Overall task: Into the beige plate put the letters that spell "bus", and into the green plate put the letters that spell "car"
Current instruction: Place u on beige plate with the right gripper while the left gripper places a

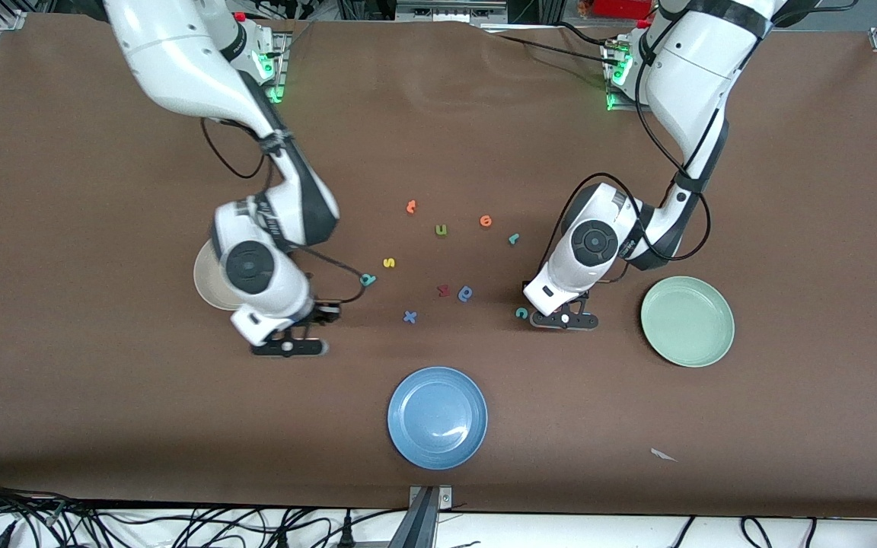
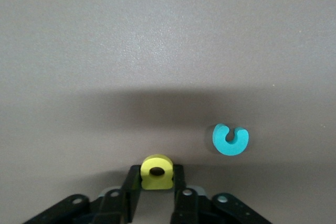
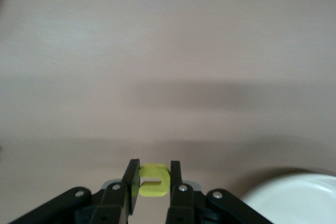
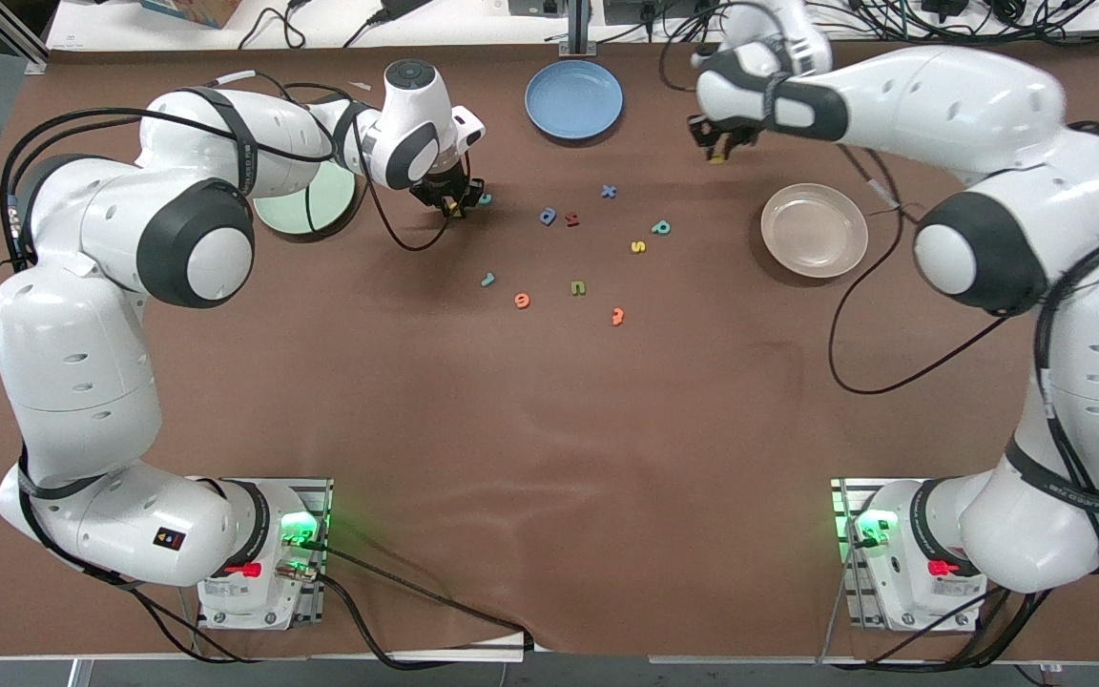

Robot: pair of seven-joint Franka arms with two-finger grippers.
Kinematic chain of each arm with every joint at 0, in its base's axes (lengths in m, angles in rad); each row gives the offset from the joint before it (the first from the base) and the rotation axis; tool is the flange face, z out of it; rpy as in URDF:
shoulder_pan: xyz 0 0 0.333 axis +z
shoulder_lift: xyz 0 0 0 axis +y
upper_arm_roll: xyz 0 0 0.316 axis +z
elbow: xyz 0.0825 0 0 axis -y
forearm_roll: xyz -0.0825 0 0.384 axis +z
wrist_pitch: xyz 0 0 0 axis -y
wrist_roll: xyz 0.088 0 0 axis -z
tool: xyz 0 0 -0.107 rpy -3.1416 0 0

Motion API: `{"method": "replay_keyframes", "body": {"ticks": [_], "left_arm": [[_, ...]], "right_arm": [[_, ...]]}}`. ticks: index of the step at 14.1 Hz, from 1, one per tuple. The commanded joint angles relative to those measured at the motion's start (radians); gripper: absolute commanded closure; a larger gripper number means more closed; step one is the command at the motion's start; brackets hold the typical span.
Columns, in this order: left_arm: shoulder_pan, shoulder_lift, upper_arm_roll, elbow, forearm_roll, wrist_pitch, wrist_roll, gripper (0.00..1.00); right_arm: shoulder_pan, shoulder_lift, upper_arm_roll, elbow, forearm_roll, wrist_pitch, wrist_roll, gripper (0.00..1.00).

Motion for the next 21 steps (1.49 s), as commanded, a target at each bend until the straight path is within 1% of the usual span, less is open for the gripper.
{"method": "replay_keyframes", "body": {"ticks": [1, 2, 4, 6, 7, 8, 9, 10, 11, 12, 14, 16, 18, 19, 21], "left_arm": [[-0.002, 0.019, -0.001, 0.006, 0.033, 0.029, -0.013, 0.74], [-0.002, 0.019, 0.0, 0.006, 0.033, 0.029, -0.013, 0.76], [-0.002, 0.017, 0.0, 0.006, 0.033, 0.029, -0.011, 0.77], [0.001, 0.013, 0.0, 0.006, 0.033, 0.027, -0.013, 0.78], [0.007, 0.007, 0.0, 0.007, 0.033, 0.021, -0.011, 0.79], [0.018, -0.002, 0.0, 0.013, 0.033, 0.012, 0.002, 0.8], [0.028, -0.021, -0.001, 0.015, 0.033, -0.011, 0.019, 0.8], [0.045, -0.044, -0.001, 0.02, 0.033, -0.056, 0.036, 0.8], [0.067, -0.068, -0.001, 0.021, 0.033, -0.101, 0.071, 0.81], [0.094, -0.099, -0.001, 0.02, 0.031, -0.153, 0.128, 0.81], [0.16, -0.14, -0.001, 0.009, 0.031, -0.254, 0.256, 0.81], [0.228, -0.154, -0.001, 0.001, 0.033, -0.288, 0.378, 0.81], [0.295, -0.142, 0.0, -0.003, 0.034, -0.292, 0.476, 0.81], [0.323, -0.133, 0.0, -0.002, 0.06, -0.29, 0.524, 0.81], [0.361, -0.128, -0.001, 0.001, 0.144, -0.287, 0.553, 0.81]], "right_arm": [[-0.034, -0.173, -0.024, -0.249, 0.012, 0.018, -0.105, 0.9], [-0.034, -0.211, -0.056, -0.319, 0.012, 0.039, -0.156, 0.9], [-0.034, -0.272, -0.104, -0.483, 0.012, 0.158, -0.225, 0.9], [-0.034, -0.28, -0.118, -0.602, 0.012, 0.295, -0.231, 0.9], [-0.034, -0.27, -0.118, -0.63, 0.012, 0.342, -0.23, 0.89], [-0.035, -0.256, -0.118, -0.636, 0.012, 0.357, -0.23, 0.89], [-0.037, -0.245, -0.118, -0.638, 0.012, 0.361, -0.228, 0.81], [-0.035, -0.245, -0.118, -0.636, 0.012, 0.358, -0.219, 0.66], [-0.037, -0.245, -0.118, -0.636, 0.012, 0.357, -0.211, 0.28], [-0.037, -0.247, -0.118, -0.633, 0.013, 0.352, -0.205, 0.0], [-0.035, -0.257, -0.117, -0.619, 0.012, 0.352, -0.144, 0.0], [-0.023, -0.259, -0.104, -0.569, 0.012, 0.306, 0.002, 0.0], [-0.002, -0.251, -0.084, -0.485, 0.015, 0.221, 0.194, 0.0], [0.001, -0.245, -0.062, -0.433, 0.018, 0.176, 0.282, 0.0], [0.008, -0.209, -0.022, -0.331, 0.033, 0.099, 0.475, 0.01]]}}
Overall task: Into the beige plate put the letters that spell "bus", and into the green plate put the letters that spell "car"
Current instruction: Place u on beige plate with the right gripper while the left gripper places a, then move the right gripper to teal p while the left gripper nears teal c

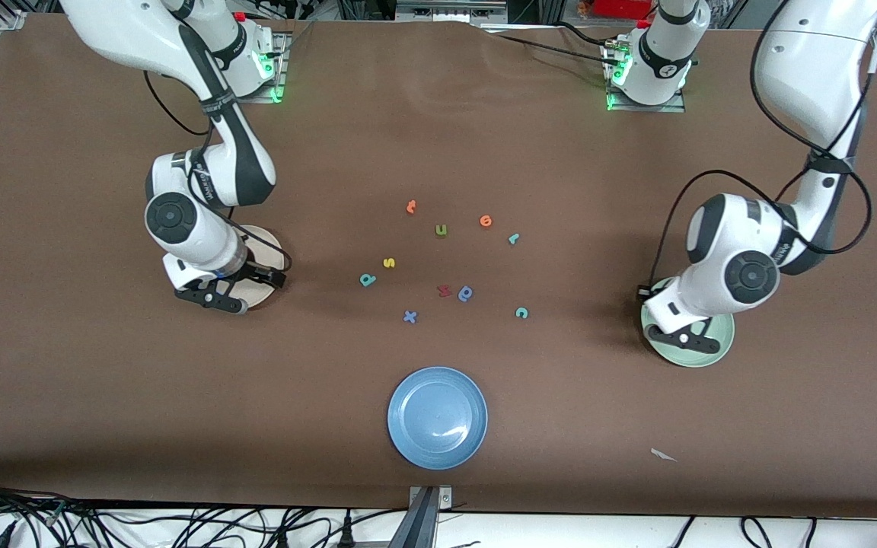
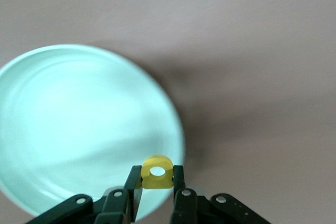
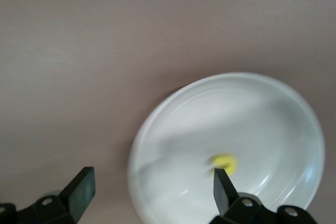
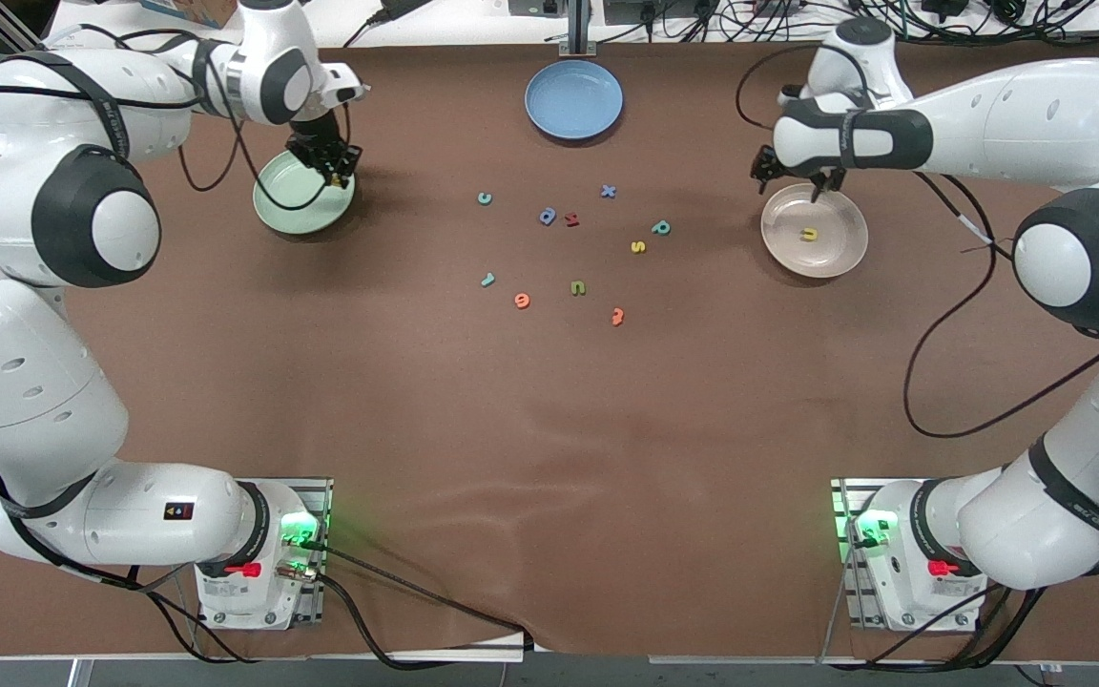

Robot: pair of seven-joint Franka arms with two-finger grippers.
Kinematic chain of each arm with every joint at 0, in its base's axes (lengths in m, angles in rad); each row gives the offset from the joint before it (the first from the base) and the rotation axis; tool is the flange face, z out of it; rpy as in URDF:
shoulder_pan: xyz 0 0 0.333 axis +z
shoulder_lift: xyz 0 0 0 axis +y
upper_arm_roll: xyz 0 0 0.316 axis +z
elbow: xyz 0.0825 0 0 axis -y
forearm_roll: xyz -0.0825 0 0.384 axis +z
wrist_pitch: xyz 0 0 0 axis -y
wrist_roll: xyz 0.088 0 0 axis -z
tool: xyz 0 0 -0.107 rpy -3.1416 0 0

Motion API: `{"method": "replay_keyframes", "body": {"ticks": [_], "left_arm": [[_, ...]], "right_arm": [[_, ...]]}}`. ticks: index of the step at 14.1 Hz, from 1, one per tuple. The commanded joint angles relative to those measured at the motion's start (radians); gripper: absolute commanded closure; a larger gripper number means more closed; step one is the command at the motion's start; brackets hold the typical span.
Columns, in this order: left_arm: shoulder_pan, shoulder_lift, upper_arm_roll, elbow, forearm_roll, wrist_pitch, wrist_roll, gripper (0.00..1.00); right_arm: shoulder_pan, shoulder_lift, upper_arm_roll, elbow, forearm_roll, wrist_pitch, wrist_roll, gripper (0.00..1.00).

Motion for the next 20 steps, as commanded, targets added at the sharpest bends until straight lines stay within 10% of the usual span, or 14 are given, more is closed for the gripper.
{"method": "replay_keyframes", "body": {"ticks": [1, 2, 3, 4, 7, 10, 20], "left_arm": [[0.043, 0.015, -0.012, 0.003, 0.129, 0.01, 0.054, 0.77], [0.043, 0.023, -0.012, 0.009, 0.161, 0.008, 0.073, 0.54], [0.042, 0.024, -0.012, 0.017, 0.19, 0.008, 0.096, 0.08], [0.037, 0.023, -0.015, 0.024, 0.18, 0.008, 0.091, 0.0], [0.007, 0.026, -0.025, 0.067, 0.023, 0.005, 0.02, 0.0], [-0.102, 0.075, -0.026, 0.136, -0.11, 0.011, -0.172, 0.0], [-0.355, 0.242, -0.022, 0.25, -0.101, 0.215, -0.544, 0.02]], "right_arm": [[0.008, 0.053, 0.058, 0.14, 0.031, -0.096, 0.246, 0.01], [0.01, 0.069, 0.089, 0.163, 0.034, -0.096, 0.341, 0.01], [0.01, 0.085, 0.109, 0.18, 0.033, -0.091, 0.431, 0.01], [0.02, 0.104, 0.124, 0.203, 0.034, -0.085, 0.497, 0.01], [0.079, 0.18, 0.133, 0.29, 0.032, -0.084, 0.656, 0.06], [0.114, 0.219, 0.133, 0.307, 0.032, -0.064, 0.723, 0.47], [0.145, 0.297, 0.133, 0.296, 0.026, 0.031, 0.746, 0.47]]}}
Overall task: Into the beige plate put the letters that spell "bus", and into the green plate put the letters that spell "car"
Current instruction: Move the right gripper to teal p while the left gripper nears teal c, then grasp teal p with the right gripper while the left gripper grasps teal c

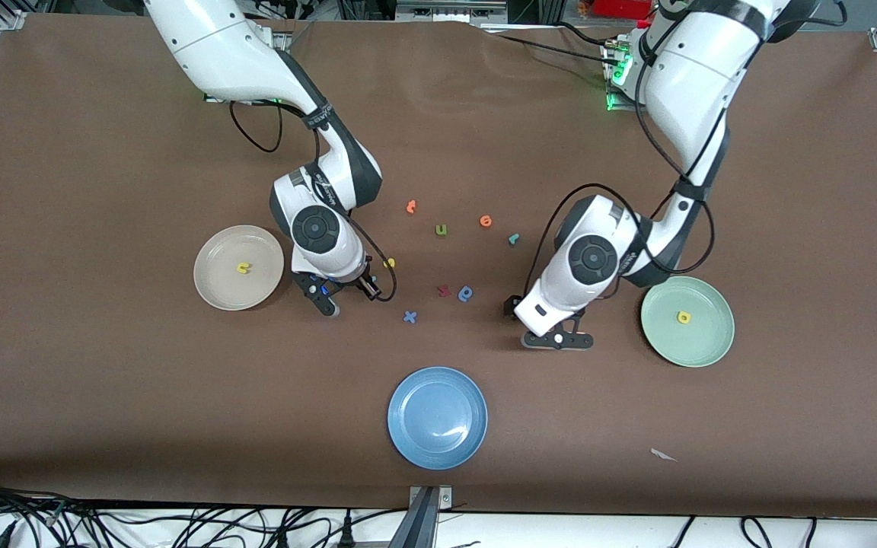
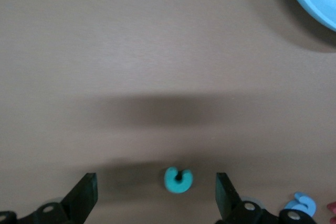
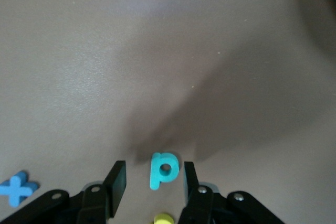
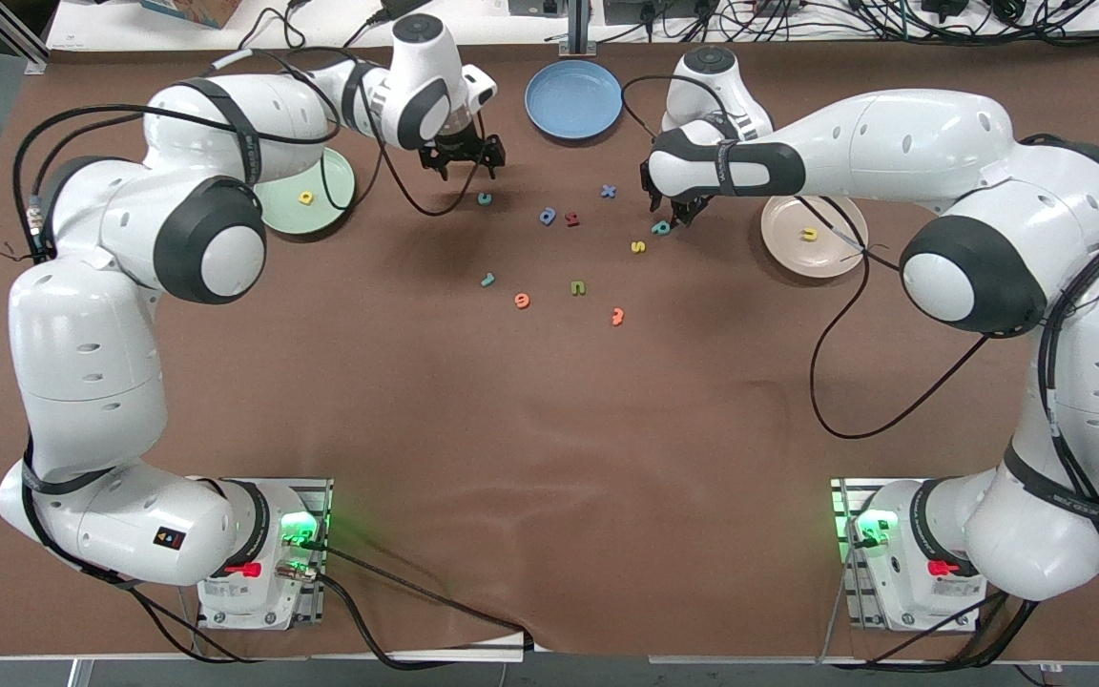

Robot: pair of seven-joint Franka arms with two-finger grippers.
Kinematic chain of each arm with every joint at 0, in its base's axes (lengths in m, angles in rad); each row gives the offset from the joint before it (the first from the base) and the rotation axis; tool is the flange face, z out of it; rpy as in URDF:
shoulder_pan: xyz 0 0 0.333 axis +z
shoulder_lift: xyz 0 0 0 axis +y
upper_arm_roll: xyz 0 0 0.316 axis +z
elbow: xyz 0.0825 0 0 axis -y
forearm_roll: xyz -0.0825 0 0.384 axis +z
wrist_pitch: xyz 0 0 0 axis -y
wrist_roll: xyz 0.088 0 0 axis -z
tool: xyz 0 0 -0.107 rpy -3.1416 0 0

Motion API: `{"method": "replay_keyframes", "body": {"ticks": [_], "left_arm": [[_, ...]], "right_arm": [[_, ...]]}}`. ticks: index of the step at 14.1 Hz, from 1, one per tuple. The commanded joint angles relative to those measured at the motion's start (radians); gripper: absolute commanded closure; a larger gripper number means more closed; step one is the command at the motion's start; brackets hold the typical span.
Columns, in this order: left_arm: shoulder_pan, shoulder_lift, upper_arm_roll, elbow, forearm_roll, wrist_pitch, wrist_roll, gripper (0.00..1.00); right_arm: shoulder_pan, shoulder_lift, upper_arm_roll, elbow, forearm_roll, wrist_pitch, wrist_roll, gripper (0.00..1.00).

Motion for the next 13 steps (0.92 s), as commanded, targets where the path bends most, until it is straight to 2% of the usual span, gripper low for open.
{"method": "replay_keyframes", "body": {"ticks": [1, 4, 11, 13], "left_arm": [[-0.028, 0.039, 0.017, 0.036, -0.005, 0.014, -0.03, 0.04], [-0.04, 0.045, 0.019, 0.033, 0.014, 0.014, -0.048, 0.1], [-0.055, 0.062, 0.019, 0.03, 0.083, 0.014, -0.127, 0.35], [-0.06, 0.062, 0.019, 0.028, 0.085, 0.013, -0.133, 0.47]], "right_arm": [[0.012, 0.021, -0.002, 0.02, 0.008, 0.013, 0.013, 0.47], [0.015, 0.032, -0.004, 0.018, 0.008, 0.019, 0.013, 0.47], [0.021, 0.022, -0.004, -0.018, 0.003, 0.028, 0.013, 0.47], [0.021, 0.022, -0.004, -0.028, 0.002, 0.034, 0.013, 0.47]]}}
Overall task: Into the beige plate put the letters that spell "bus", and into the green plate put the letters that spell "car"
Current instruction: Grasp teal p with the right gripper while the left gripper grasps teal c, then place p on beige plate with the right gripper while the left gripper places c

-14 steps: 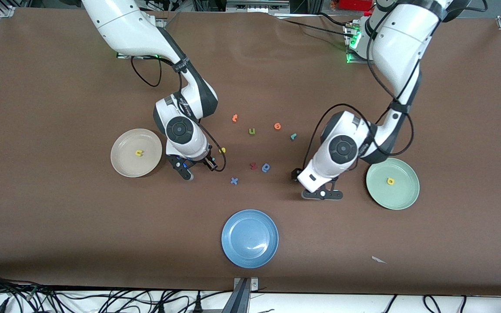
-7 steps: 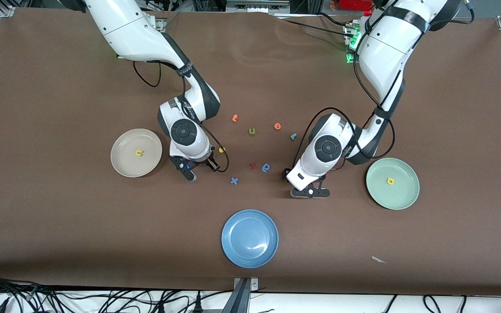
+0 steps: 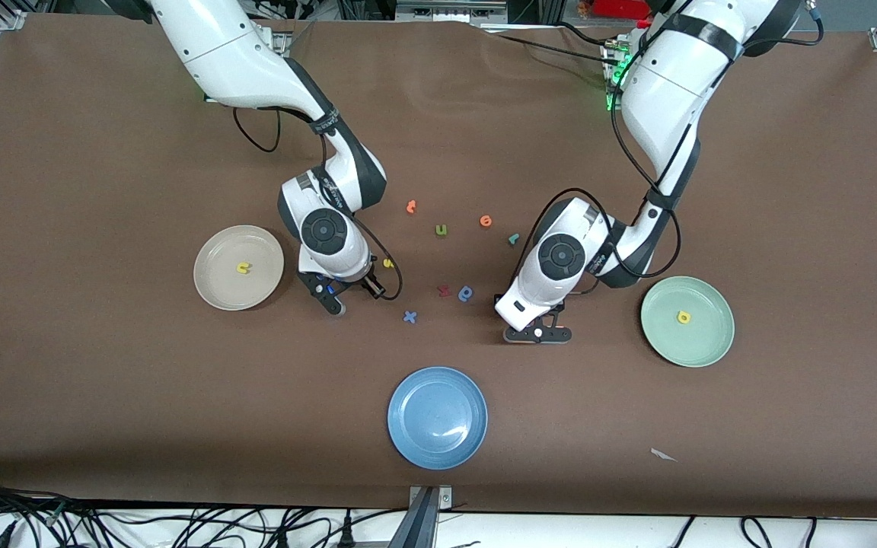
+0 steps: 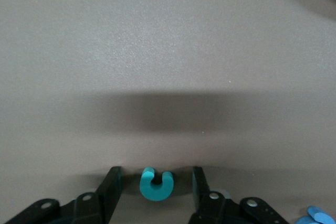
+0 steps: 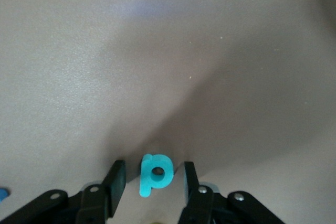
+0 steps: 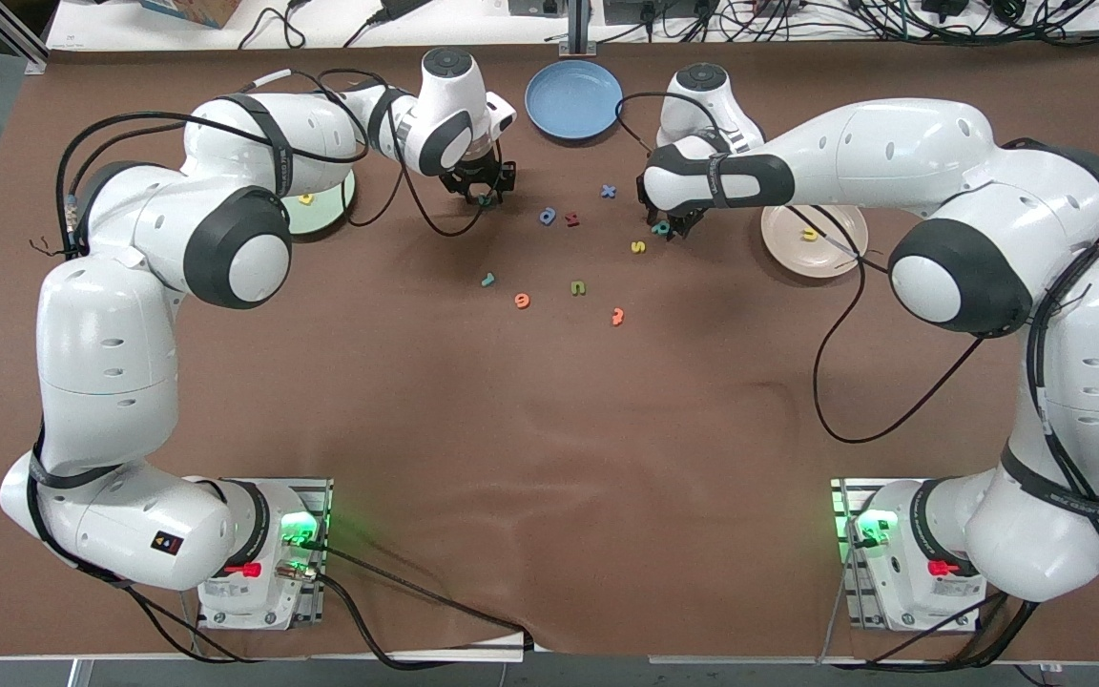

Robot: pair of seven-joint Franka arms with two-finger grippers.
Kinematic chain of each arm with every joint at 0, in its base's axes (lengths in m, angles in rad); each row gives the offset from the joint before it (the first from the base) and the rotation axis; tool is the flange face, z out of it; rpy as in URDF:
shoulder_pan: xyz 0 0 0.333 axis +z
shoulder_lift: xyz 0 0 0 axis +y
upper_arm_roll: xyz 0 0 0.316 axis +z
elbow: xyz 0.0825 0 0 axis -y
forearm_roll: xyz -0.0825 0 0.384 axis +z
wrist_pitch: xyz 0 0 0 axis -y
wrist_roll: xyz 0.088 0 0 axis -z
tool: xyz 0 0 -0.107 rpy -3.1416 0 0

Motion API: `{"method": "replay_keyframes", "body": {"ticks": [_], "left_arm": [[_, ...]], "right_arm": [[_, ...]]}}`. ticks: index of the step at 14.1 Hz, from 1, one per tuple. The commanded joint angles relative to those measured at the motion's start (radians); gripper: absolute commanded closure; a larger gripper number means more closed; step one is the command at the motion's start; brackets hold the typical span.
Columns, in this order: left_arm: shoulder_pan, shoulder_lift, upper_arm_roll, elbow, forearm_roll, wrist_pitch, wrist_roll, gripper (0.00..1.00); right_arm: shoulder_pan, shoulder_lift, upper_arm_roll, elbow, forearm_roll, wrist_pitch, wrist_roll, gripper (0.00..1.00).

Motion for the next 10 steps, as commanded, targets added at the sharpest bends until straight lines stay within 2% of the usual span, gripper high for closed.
{"method": "replay_keyframes", "body": {"ticks": [1, 2, 5, 7, 10], "left_arm": [[-0.018, 0.014, 0.012, 0.027, 0.028, -0.009, -0.031, 0.55], [-0.018, 0.014, 0.012, 0.025, 0.028, -0.009, -0.032, 0.63], [-0.018, 0.014, 0.012, 0.025, 0.028, -0.012, -0.044, 0.82], [-0.017, 0.011, 0.012, 0.025, 0.028, -0.018, -0.041, 0.87], [0.026, -0.024, 0.017, 0.041, 0.029, -0.117, 0.03, 0.89]], "right_arm": [[0.009, 0.002, -0.004, -0.016, 0.002, 0.016, 0.011, 0.47], [0.009, 0.002, -0.004, -0.018, 0.002, 0.016, 0.011, 0.52], [0.009, 0.0, -0.004, -0.016, 0.0, 0.016, 0.008, 0.88], [0.007, -0.004, -0.005, -0.013, 0.0, 0.01, 0.001, 0.95], [0.0, -0.05, -0.017, -0.01, -0.001, -0.011, -0.042, 0.95]]}}
